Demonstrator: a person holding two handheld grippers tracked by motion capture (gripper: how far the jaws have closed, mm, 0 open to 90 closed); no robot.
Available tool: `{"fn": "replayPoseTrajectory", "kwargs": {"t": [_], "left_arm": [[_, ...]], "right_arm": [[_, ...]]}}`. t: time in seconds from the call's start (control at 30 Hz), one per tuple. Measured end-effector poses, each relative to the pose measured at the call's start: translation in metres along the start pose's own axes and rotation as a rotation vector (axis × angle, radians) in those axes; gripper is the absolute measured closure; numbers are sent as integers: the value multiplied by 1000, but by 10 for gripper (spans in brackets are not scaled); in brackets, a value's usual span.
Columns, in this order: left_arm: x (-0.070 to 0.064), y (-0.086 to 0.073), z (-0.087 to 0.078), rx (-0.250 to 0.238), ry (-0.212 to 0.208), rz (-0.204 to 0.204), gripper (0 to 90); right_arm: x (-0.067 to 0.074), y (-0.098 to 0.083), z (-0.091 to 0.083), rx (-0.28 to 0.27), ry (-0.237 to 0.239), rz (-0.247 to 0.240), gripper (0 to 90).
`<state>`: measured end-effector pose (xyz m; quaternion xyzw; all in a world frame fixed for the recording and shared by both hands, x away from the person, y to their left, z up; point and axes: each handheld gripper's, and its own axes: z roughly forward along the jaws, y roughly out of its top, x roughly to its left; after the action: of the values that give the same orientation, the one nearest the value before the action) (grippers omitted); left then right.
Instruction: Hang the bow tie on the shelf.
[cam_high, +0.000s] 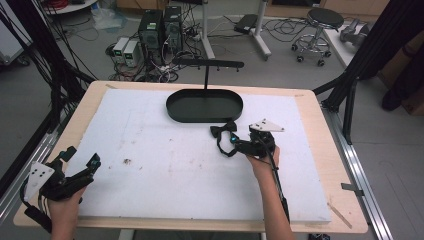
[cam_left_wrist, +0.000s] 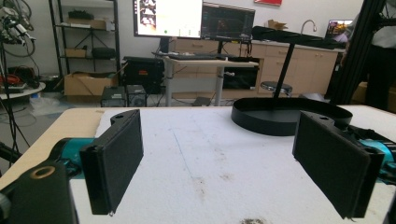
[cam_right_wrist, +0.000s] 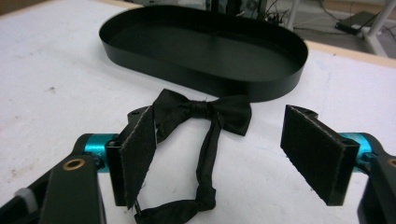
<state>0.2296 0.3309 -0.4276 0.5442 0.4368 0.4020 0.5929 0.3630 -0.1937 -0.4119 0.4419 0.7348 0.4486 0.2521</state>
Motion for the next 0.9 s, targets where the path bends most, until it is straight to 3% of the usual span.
{"fn": "replayPoseTrajectory", "kwargs": {"t": [0.53,0.9], "left_arm": [[0,-3,2,8,-4,-10,167],[-1,-4,3,13,-10,-10,167]], "right_arm": [[3,-13,44,123,-56,28,459],[6,-15,54,174,-66,9,570]]}}
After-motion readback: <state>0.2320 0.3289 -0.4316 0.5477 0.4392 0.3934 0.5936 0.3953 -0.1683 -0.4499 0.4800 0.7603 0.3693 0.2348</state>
